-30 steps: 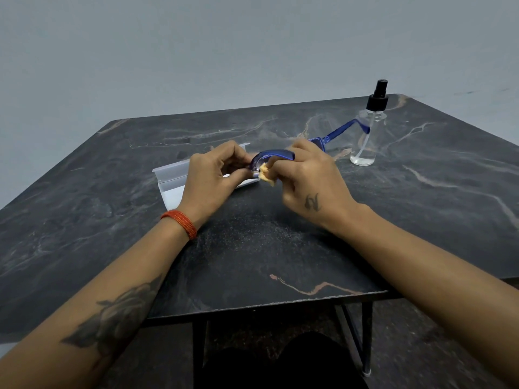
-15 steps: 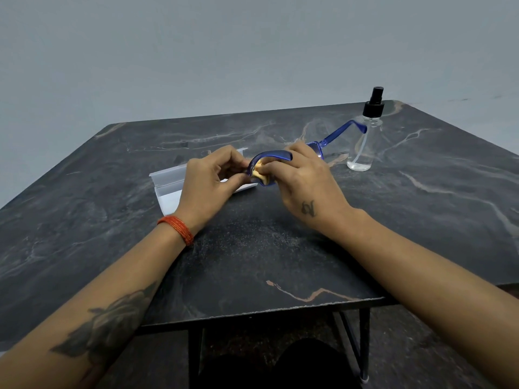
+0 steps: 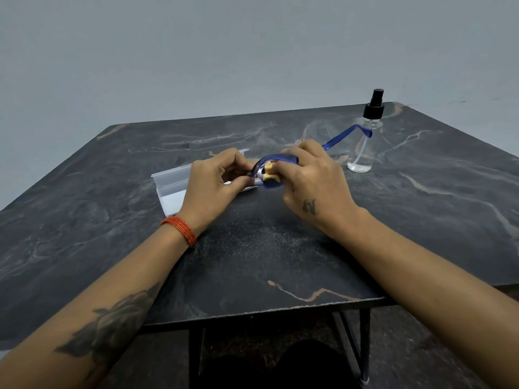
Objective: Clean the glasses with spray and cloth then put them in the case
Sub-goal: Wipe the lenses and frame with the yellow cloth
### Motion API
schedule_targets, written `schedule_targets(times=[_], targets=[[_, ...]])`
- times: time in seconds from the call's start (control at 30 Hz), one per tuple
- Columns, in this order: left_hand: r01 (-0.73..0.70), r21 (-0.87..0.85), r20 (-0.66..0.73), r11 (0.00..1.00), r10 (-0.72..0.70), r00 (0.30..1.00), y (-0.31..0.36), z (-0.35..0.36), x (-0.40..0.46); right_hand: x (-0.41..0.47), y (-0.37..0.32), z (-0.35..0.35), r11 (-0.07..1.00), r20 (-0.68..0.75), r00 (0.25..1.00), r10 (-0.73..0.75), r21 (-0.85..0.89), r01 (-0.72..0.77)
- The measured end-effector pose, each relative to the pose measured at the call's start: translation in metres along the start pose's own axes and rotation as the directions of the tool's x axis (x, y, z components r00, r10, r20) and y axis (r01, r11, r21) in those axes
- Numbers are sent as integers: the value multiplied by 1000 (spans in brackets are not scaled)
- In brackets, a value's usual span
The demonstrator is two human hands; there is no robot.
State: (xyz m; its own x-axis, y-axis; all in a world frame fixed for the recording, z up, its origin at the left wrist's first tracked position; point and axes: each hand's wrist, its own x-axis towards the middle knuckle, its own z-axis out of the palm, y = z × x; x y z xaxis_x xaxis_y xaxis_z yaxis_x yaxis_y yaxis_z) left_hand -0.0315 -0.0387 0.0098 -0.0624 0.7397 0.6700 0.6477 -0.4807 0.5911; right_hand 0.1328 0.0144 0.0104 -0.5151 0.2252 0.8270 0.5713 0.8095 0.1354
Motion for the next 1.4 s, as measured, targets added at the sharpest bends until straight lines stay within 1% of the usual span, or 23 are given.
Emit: schedule_targets(times=[0.13,0.23,0.3,0.43,0.6,0.63,0.73,0.87,0.97,1.07,1.2,1.27,1.4], targets=[[16,-8,-14,1000,-16,1000,-1,1,0,2,0,4,993,-31,999,-16,120,19],[12,-16,-15,1000,-12,1000,-1,0,0,2,-1,4,980,-8,1000,-2,197,4],[8,-14,0,1000,-8,1000,-1,-1,0,2,-2,2,976,26,1000,3,217,-9],[3,-7,-8,1000,-3,1000,0,-1,-1,0,-2,0,983,53,999,-5,183,-4],[5,-6,-9,1000,-5,1000,-1,0,0,1,1,3,998,3,1000,20,59,-20],[8,-8,-7,1000,-8,1000,-1,0,0,1,2,3,997,-5,999,33,65,-33],[19,-21,-12,1000,-19,1000,-2,0,0,2,0,2,985,-8,999,42,167,-40],[14,-35,-6,999,-14,1000,-2,0,0,2,-4,3,973,42,999,24,227,-33],[3,-10,5,1000,-3,1000,-1,0,0,2,-3,1,966,83,996,28,254,-48],[1,6,4,1000,-1,1000,-2,0,0,1,-3,0,973,74,997,25,228,-41],[12,2,-3,1000,-12,1000,-2,0,1,0,0,3,997,44,999,0,81,-4],[22,-15,-7,1000,-22,1000,-2,0,1,0,2,4,999,26,1000,4,40,-5],[35,-38,-27,999,-36,999,-2,0,1,2,1,2,994,-21,1000,-1,110,3]])
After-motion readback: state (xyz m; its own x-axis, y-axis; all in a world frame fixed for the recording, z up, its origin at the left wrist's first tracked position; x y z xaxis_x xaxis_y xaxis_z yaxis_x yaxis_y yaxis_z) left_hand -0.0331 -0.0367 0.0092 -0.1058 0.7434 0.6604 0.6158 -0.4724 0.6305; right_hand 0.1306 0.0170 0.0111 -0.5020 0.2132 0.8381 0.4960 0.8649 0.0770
